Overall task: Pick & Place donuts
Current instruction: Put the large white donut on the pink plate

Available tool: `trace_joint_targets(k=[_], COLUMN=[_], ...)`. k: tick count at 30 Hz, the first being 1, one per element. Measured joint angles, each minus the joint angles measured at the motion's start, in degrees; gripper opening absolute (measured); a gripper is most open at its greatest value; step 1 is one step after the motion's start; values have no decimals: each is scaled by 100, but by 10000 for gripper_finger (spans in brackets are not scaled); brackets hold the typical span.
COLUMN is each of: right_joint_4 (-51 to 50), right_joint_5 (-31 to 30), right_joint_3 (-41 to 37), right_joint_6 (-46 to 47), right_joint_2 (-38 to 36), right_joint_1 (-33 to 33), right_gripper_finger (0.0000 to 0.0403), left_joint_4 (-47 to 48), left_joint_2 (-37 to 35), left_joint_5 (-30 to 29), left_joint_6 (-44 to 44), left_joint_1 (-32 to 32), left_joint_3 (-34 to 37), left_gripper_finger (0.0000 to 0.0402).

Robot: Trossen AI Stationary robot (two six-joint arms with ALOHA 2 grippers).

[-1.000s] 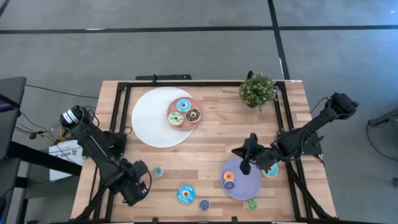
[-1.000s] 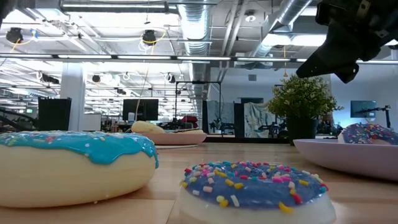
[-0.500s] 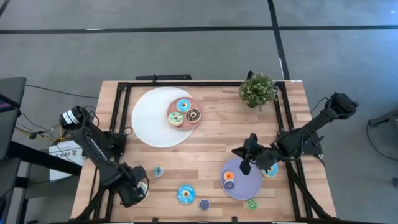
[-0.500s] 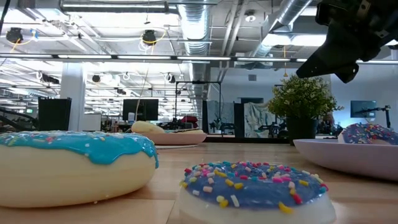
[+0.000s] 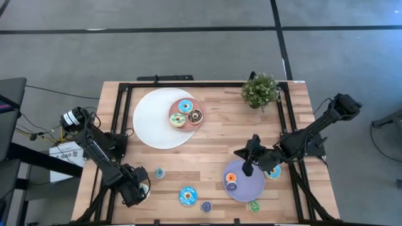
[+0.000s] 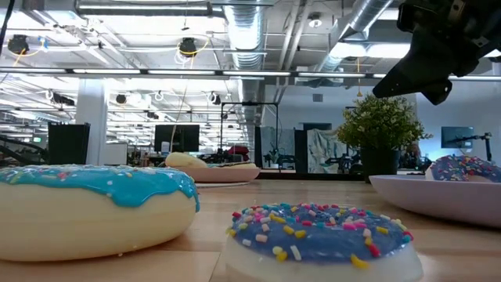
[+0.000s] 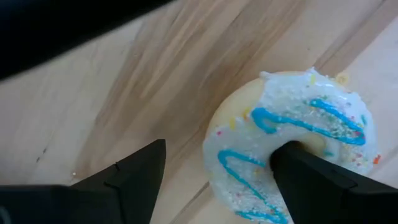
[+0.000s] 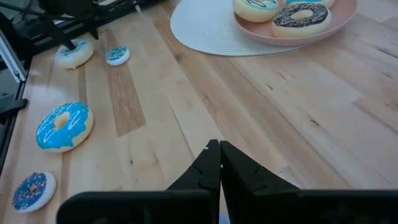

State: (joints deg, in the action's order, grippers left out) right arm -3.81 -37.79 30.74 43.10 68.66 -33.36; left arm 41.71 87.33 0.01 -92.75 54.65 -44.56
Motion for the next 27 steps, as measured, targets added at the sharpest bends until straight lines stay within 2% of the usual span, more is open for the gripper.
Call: trace_joint_targets(k=[11,17,19,22,25,27], right_joint_4=[-2,-2,-2,-2,-4,-3], right_joint_5=[-1,-1,0,-1,1,-1], right_joint_3=[0,0,0,0,2,2], right_joint_6=[-1,-3,-4,-8,-80,-151], right_joint_2=[0,0,0,0,0,0], right_joint_1=[0,0,0,2,9,11], right_gripper_finger=[1,1,1,1,1,1], left_joint_4=[-220,203,526,913,1192,1320], left_joint_2=[-2,-267,-493,-942,-1358,-1532], left_joint_5=[123,234,-28,-845,-1685,-1810], left_joint_6=[-153,37,229,734,1539,2239], left_joint_1=[-11,-236,-389,-735,-1353,-1983], left_joint_3=[-21,-494,-725,-1066,-1346,-1484], left_gripper_finger=[164,132,128,126,126,126])
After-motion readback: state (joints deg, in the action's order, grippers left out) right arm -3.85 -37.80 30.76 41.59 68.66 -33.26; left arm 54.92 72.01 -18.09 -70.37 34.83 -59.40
